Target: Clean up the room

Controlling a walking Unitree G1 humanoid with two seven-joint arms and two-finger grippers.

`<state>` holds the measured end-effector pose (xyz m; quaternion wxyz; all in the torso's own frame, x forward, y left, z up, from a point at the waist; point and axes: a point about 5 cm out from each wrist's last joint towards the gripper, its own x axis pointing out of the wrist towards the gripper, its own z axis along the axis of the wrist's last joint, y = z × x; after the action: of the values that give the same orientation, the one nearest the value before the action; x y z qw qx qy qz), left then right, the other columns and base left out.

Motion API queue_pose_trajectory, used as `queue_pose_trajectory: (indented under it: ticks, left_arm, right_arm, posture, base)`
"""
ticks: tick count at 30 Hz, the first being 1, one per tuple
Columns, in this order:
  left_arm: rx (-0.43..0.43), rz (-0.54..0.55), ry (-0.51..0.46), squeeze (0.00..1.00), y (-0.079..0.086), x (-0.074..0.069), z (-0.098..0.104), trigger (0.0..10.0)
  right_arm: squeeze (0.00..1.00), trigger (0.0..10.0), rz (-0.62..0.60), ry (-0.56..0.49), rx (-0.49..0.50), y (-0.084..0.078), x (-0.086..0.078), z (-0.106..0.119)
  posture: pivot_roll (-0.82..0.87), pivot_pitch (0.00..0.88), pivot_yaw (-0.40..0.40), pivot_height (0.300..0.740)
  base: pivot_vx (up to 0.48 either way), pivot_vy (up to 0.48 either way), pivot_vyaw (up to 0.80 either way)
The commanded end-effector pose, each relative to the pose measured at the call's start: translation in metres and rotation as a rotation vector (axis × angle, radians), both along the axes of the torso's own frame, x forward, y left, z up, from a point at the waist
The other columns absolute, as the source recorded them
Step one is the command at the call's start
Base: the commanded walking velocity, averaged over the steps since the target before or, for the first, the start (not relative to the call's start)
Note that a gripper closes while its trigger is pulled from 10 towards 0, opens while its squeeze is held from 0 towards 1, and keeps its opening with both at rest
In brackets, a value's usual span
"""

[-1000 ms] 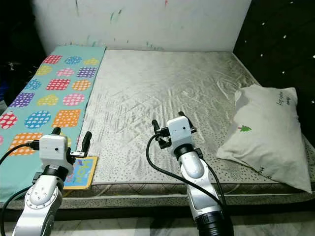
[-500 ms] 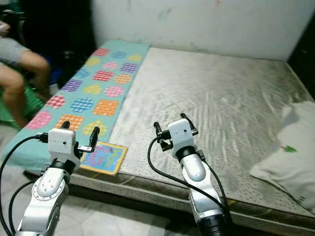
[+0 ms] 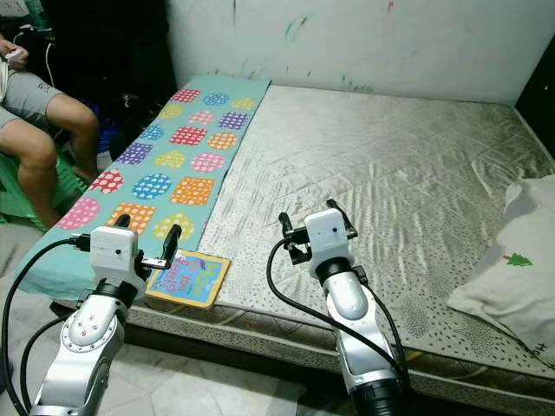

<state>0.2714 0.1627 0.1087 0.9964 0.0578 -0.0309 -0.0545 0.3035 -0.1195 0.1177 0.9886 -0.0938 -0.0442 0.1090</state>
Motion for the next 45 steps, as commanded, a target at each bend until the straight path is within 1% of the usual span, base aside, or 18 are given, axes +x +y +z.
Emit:
queue_pose_trajectory:
  ticks: [1,4,11,16,20,31,39,45]
  left_arm:
    - [-0.004,-0.017,-0.005,0.00,0.0013,0.0015,0.0020,10.0]
    - [-0.025,-0.028,0.000,0.00,-0.0004,0.0015,0.0012,10.0]
    - [-0.020,-0.025,0.007,0.00,-0.0030,0.0014,-0.0002,10.0]
    - [-0.042,-0.055,-0.002,0.00,-0.0054,0.0003,0.0017,10.0]
    - [-0.053,-0.071,-0.005,0.00,-0.0073,-0.0002,0.0019,10.0]
    - [-0.055,-0.085,-0.002,0.00,-0.0076,-0.0001,0.0016,10.0]
    - [-0.053,-0.089,-0.002,0.00,-0.0084,-0.0002,0.0022,10.0]
    - [-0.052,-0.094,-0.002,0.00,-0.0079,-0.0005,0.0021,10.0]
  right_arm:
    - [0.00,10.0,-0.010,0.001,0.006,-0.0002,0.0023,0.0022]
    - [0.00,10.0,-0.008,0.011,0.000,-0.0029,-0.0005,0.0005]
    - [0.00,10.0,-0.011,0.010,-0.015,-0.0073,0.0010,0.0015]
    - [0.00,10.0,-0.009,0.006,-0.020,-0.0054,0.0022,0.0025]
    - [0.00,10.0,0.002,0.004,-0.024,-0.0028,0.0008,0.0025]
    - [0.00,10.0,0.009,0.007,-0.017,-0.0041,0.0008,0.0023]
    - [0.00,10.0,0.009,0.010,-0.022,-0.0030,-0.0012,0.0003]
    - [0.00,10.0,0.009,0.009,-0.032,-0.0053,-0.0014,0.0001]
  posture:
    - [-0.07,0.000,0.019,0.740]
    - [-0.08,0.000,0.014,0.740]
    - [-0.09,0.000,0.002,0.740]
    - [-0.09,0.000,0.000,0.740]
    - [-0.09,0.000,-0.001,0.740]
    - [-0.09,0.000,0.003,0.740]
    - [-0.09,0.000,0.003,0.740]
    - [-0.09,0.000,0.004,0.740]
  base:
    - [0.000,0.000,0.00]
    - [0.000,0.000,-0.73]
    - [0.000,0.000,-0.69]
    - [0.000,0.000,0.00]
    - [0.260,0.000,0.00]
    - [0.339,0.000,0.00]
    - [0.355,0.000,0.00]
    - [0.369,0.000,0.00]
